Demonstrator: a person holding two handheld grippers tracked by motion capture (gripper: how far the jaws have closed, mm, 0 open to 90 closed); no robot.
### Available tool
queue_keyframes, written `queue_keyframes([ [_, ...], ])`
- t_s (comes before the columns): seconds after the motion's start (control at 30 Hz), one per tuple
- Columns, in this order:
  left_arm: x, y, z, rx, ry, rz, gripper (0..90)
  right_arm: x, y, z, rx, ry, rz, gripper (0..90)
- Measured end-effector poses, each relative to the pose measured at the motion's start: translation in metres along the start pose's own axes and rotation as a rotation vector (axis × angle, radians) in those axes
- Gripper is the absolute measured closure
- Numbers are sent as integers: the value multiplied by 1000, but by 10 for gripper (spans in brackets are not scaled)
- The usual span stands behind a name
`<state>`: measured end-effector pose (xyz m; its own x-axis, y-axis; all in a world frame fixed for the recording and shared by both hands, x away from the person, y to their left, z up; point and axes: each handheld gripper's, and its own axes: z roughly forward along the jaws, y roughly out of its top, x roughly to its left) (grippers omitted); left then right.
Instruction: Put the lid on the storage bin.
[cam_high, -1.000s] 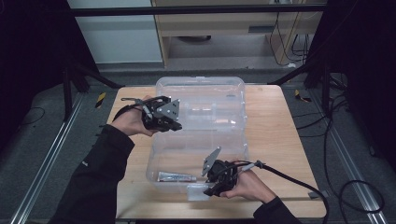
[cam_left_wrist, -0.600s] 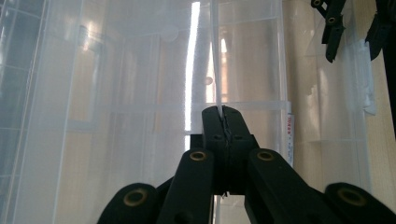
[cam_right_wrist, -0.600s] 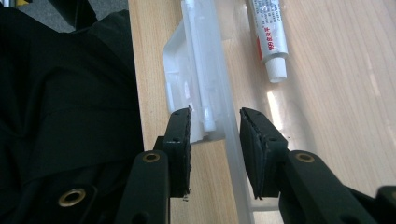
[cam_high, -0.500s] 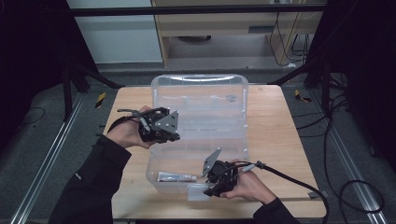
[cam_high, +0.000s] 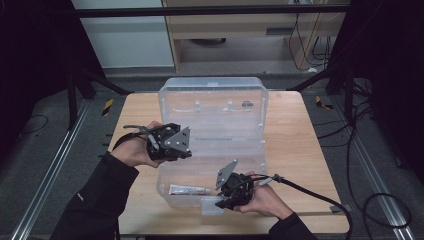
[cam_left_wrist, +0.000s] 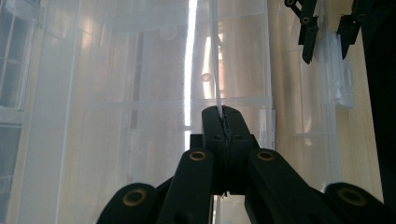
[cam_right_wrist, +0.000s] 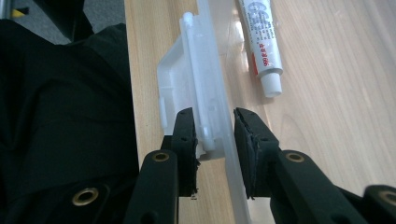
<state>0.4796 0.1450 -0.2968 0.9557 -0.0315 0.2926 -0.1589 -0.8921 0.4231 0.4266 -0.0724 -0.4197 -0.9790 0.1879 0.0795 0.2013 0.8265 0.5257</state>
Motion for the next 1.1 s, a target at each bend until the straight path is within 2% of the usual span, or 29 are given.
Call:
queue_keyframes([
  [0.17, -1, 1, 0, -1, -10, 2, 899, 3, 0, -2, 2, -15, -11, 704],
  [0.37, -5, 1, 1, -6, -3, -1, 898, 2, 0, -2, 3, -11, -13, 706],
  [0.8, -13, 0, 3, -20, -38, -11, 898, 4, -2, -2, -9, -22, -10, 706],
  [0.9, -15, -1, 4, -18, -49, -18, 898, 5, -3, -3, -20, -32, -24, 704],
  [0.93, -16, -1, 4, -18, -54, -22, 898, 6, -4, -6, -43, -48, -22, 717],
  [1.1, -15, -1, 4, -19, -57, -33, 897, 10, -6, -18, -91, -61, -18, 715],
])
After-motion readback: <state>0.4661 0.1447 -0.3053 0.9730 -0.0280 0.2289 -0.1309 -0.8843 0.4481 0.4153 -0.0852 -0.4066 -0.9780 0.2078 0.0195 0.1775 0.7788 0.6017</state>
